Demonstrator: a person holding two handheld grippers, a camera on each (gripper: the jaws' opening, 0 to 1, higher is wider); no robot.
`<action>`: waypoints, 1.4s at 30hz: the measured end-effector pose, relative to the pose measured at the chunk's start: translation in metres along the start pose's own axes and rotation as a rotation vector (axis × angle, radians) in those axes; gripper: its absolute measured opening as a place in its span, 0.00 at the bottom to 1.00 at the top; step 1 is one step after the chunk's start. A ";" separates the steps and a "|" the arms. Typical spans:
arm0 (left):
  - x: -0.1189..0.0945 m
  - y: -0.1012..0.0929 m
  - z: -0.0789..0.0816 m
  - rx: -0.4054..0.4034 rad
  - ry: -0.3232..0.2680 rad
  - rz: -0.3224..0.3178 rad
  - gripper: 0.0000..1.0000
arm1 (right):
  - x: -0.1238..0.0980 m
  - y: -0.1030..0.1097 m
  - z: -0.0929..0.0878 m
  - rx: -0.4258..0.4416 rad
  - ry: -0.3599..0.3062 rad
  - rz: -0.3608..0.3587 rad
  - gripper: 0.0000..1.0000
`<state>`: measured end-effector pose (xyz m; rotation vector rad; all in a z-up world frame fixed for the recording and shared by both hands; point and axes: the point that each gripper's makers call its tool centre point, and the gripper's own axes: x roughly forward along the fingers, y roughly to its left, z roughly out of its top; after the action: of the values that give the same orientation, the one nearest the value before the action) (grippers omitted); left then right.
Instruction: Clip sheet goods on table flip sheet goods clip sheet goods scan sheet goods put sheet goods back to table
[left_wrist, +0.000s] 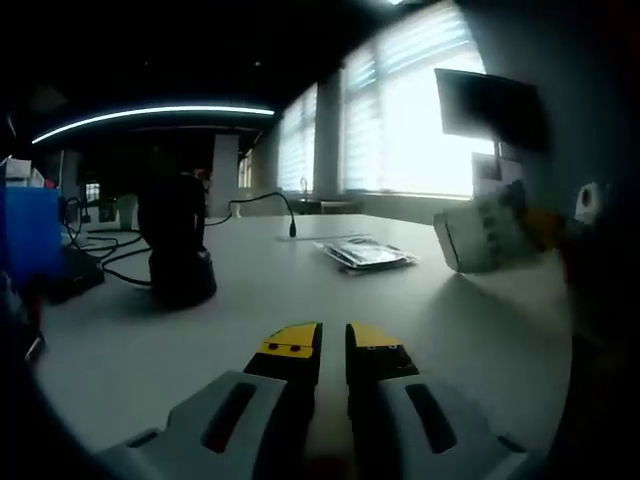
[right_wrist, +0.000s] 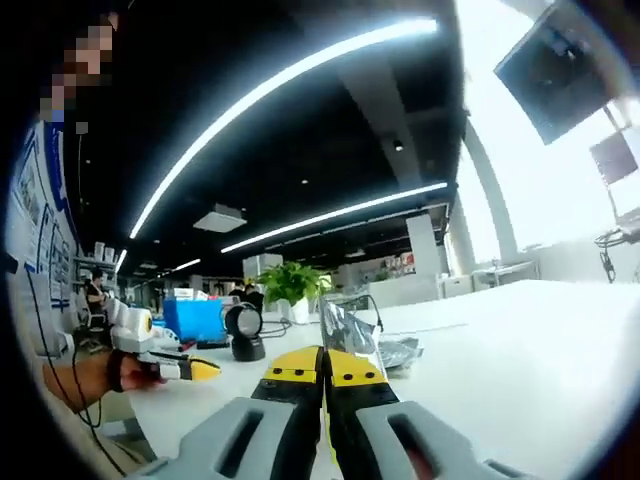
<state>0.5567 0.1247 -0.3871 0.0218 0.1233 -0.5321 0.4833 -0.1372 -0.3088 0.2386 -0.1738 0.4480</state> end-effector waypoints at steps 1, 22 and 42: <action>0.000 0.000 0.000 0.002 0.001 0.001 0.02 | -0.001 -0.003 0.000 0.027 -0.003 -0.005 0.00; 0.000 -0.001 0.001 -0.004 -0.010 -0.008 0.02 | -0.022 -0.047 -0.002 0.189 -0.011 -0.169 0.00; 0.001 -0.001 -0.001 0.004 0.002 -0.003 0.02 | -0.018 -0.035 0.019 0.311 -0.132 -0.075 0.00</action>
<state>0.5569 0.1240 -0.3877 0.0263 0.1240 -0.5354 0.4808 -0.1804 -0.3012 0.5785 -0.2231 0.3834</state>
